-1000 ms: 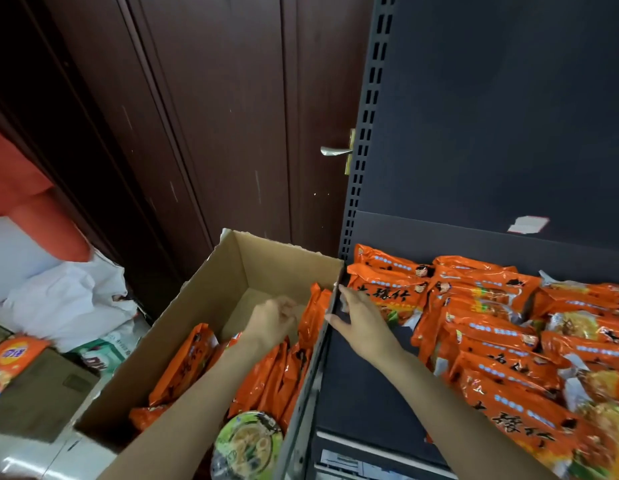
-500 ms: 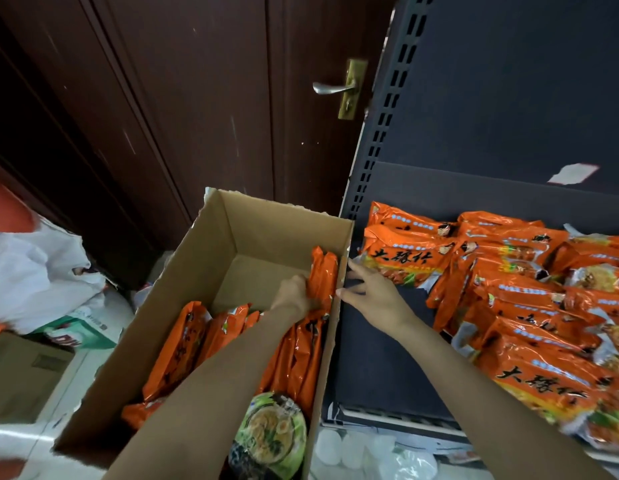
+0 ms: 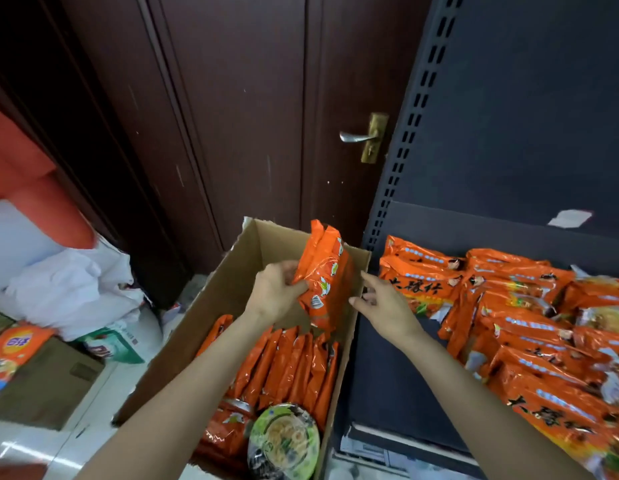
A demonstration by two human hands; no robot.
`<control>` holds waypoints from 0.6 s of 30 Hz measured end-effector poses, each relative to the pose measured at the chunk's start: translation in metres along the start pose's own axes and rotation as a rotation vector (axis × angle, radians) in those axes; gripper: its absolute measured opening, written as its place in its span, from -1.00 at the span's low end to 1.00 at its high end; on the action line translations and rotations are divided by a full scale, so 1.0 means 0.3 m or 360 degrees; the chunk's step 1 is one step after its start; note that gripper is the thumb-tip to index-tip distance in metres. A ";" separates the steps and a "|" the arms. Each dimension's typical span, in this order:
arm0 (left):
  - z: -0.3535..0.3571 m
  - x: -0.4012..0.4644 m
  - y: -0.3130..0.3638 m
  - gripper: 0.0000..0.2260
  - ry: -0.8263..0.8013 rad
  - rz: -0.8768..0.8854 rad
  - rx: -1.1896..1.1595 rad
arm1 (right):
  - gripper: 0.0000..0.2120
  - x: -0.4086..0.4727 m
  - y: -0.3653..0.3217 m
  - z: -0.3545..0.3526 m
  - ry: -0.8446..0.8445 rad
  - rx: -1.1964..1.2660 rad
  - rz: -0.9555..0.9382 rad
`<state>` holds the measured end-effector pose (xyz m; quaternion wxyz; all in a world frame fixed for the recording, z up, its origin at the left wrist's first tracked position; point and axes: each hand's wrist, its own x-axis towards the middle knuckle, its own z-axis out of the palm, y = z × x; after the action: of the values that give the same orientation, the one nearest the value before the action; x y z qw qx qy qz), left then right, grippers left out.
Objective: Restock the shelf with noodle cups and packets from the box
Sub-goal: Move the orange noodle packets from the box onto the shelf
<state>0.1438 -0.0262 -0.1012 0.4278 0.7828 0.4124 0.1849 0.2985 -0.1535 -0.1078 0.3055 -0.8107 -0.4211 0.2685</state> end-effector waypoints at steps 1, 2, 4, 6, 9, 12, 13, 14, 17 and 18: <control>-0.032 -0.017 0.023 -0.71 0.0021 0.0049 -0.0015 | -0.45 -0.008 -0.026 -0.018 0.0037 0.0044 -0.0017; -0.062 -0.035 0.049 -0.71 0.0043 0.0105 -0.0011 | -0.49 -0.016 -0.055 -0.039 0.0068 0.0144 -0.0037; -0.096 -0.064 0.098 -0.70 0.0095 0.0238 0.0015 | -0.55 -0.030 -0.109 -0.079 0.0121 0.0391 -0.0068; -0.108 -0.100 0.161 -0.68 0.0149 0.0412 0.0058 | -0.63 -0.060 -0.166 -0.122 0.0185 0.0582 -0.0083; -0.076 -0.134 0.237 -0.63 0.0136 0.0624 0.0223 | -0.74 -0.103 -0.220 -0.172 0.0207 0.0968 -0.0012; -0.012 -0.167 0.301 -0.59 0.0076 0.0746 0.0450 | -0.71 -0.142 -0.223 -0.223 0.0337 0.1123 0.0066; 0.013 -0.179 0.319 -0.57 0.0040 0.0798 0.0509 | -0.72 -0.154 -0.215 -0.241 0.0397 0.1112 0.0079; 0.037 -0.189 0.332 -0.55 -0.0010 0.0844 0.0543 | -0.74 -0.161 -0.200 -0.257 0.0466 0.1073 0.0106; 0.097 -0.198 0.346 -0.45 -0.0267 0.0915 0.0500 | -0.85 -0.186 -0.143 -0.306 0.0593 0.0967 0.0219; 0.114 -0.200 0.347 -0.44 -0.0385 0.0940 0.0448 | -0.86 -0.192 -0.121 -0.319 0.0618 0.0945 0.0242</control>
<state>0.1811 -0.1227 -0.0313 0.2895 0.9358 0.1360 0.1480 0.3170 -0.2114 -0.0074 0.5810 -0.7516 -0.1975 0.2421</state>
